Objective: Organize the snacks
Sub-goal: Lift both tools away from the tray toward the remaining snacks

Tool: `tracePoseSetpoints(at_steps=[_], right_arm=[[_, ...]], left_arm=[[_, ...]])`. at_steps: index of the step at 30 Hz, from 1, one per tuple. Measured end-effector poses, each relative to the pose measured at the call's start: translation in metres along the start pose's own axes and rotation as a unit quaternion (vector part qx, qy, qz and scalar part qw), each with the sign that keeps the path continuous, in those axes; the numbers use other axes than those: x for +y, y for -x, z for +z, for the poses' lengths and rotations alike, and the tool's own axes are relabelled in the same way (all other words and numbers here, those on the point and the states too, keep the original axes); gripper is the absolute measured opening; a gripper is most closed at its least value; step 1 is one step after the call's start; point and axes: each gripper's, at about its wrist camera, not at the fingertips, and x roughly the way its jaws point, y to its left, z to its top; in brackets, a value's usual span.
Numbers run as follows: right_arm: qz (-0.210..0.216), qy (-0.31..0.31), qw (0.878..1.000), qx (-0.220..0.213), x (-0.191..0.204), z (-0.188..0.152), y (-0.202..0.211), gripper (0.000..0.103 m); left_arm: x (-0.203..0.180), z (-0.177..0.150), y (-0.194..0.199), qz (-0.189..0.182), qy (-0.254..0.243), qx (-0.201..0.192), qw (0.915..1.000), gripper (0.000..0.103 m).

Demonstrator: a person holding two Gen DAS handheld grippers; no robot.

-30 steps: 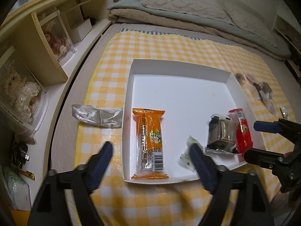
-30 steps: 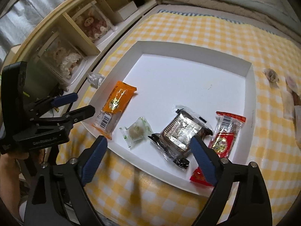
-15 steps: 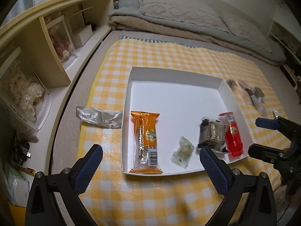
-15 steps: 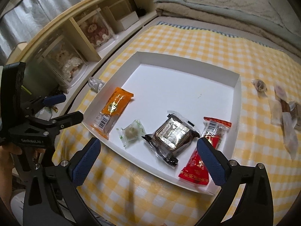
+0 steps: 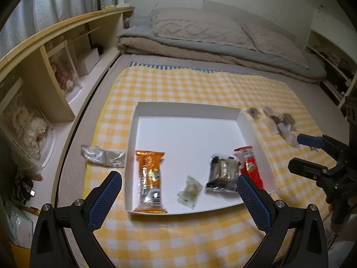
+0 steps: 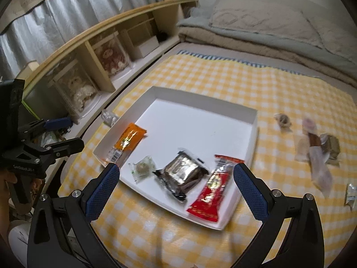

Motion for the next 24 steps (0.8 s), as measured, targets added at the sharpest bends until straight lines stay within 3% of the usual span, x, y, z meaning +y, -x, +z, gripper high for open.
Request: tracePoseSetpoints(at_steps=[24], right_arm=[[-0.111, -0.066, 0.989, -0.067, -0.124, -0.005, 0.082, 0.103]], left_arm=[[-0.122, 0.060, -0.055, -0.037, -0.049, -0.010, 0.9980, 0.103]])
